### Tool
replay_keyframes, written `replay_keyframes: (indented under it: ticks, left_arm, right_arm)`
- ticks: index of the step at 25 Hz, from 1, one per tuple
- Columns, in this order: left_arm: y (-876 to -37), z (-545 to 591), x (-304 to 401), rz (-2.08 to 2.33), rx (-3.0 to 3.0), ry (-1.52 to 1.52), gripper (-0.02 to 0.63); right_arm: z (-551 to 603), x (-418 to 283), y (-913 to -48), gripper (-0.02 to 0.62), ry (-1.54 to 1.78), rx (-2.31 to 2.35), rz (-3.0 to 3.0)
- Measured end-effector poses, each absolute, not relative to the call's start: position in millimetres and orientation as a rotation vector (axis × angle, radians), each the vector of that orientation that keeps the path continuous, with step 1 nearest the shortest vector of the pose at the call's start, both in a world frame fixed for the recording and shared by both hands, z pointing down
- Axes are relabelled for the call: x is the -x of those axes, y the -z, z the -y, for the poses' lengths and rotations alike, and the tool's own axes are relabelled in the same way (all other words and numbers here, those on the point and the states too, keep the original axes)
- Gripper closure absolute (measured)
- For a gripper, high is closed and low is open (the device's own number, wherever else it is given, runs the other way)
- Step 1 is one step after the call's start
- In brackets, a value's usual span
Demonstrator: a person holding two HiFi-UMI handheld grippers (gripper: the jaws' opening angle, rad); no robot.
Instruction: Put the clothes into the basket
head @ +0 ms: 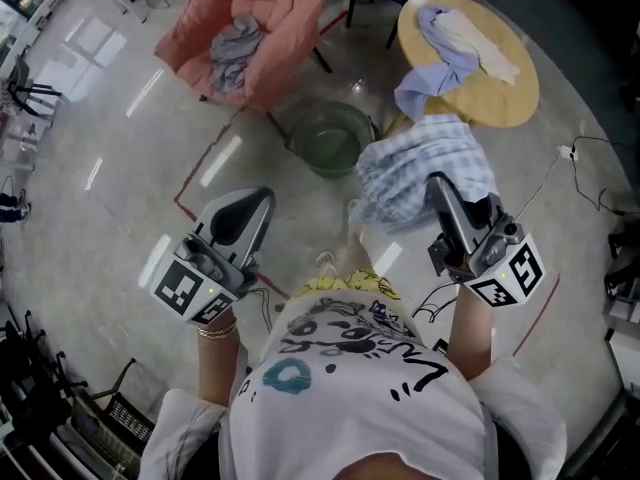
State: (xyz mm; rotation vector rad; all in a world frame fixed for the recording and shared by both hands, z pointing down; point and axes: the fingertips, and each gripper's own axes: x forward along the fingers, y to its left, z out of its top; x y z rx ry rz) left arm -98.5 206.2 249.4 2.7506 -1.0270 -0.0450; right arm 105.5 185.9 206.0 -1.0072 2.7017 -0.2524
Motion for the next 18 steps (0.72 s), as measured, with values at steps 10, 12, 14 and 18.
replay_keyframes:
  ticks: [10, 12, 14, 18]
  left_arm:
    - [-242.8, -132.0, 90.1, 1.113, -2.744, 0.05, 0.591]
    - [-242.5, -111.9, 86.3, 1.132, -2.745, 0.045, 0.591]
    - [-241.7, -92.3, 84.6, 1.156, -2.742, 0.044, 0.591]
    - [-240.2, -57.4, 84.2, 1.219, -2.712, 0.055, 0.591]
  right_arm:
    - [-102.2, -105.5, -203.1, 0.522, 0.247, 0.875, -2.746]
    - [-79.7, -106.2, -205.8, 0.522, 0.257, 0.845, -2.755]
    - [-59.5, -104.7, -207.7, 0.522, 0.27, 0.811, -2.765]
    - [-25.3, -99.4, -204.9, 0.522, 0.278, 0.73, -2.786]
